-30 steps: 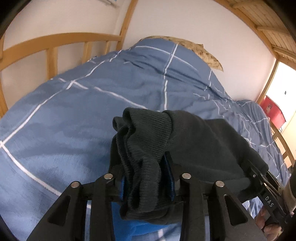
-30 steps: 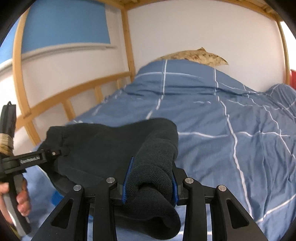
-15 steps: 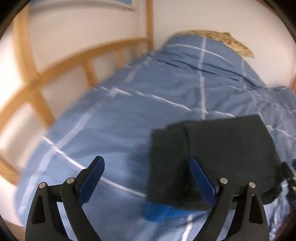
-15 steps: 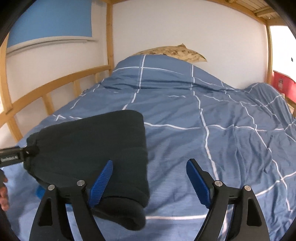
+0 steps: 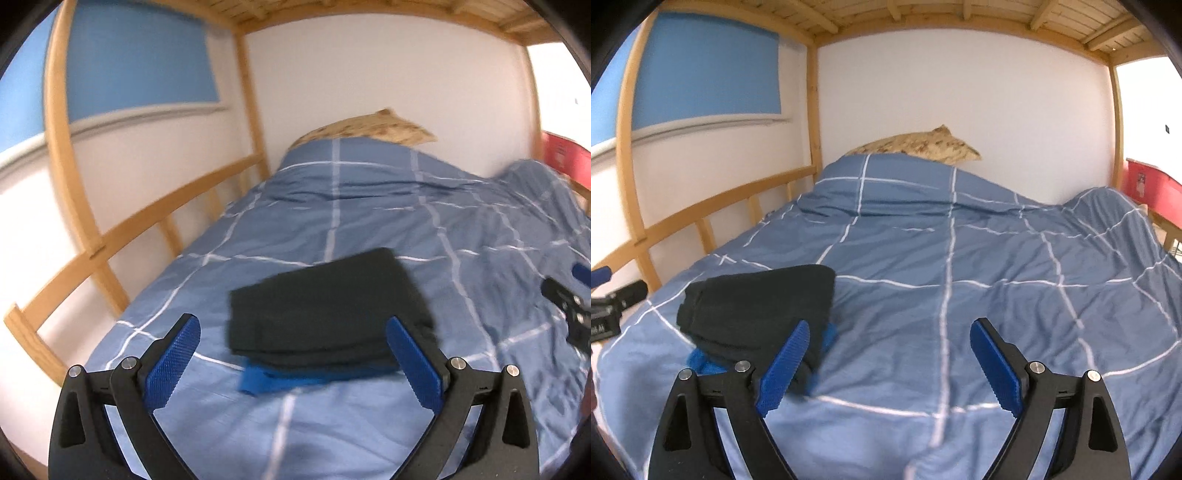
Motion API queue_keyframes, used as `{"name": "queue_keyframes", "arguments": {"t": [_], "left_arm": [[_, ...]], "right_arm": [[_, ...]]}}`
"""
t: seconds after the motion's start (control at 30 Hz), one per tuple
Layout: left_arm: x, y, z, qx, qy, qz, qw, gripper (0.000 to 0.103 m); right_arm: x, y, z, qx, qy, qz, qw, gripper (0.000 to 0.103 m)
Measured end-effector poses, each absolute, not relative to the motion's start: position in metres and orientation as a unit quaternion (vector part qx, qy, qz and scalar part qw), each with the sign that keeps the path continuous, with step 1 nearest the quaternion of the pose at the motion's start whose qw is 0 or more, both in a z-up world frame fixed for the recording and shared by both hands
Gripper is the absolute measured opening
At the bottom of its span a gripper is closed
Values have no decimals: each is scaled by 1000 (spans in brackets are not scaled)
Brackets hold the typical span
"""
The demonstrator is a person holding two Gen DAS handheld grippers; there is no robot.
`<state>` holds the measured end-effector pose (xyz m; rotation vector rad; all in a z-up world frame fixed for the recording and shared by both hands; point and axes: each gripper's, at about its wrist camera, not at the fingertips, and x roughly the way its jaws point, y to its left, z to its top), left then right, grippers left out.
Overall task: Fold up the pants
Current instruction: 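Open both tools and withdraw them from the stacked clothes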
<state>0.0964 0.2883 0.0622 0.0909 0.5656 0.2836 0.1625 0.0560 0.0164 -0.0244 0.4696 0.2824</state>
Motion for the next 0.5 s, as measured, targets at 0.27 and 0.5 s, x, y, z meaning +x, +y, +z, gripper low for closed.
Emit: {"name": "queue_keyframes", "arguments": {"t": [0.27,0.5], "left_arm": [[55,204,61,64,261,100,958,103],[28,144,53,71,261,88,959,103]], "right_arm": [[106,-23,29,-17,220,124,968,92],[64,-71,21,-27,226,109,968,92]]}}
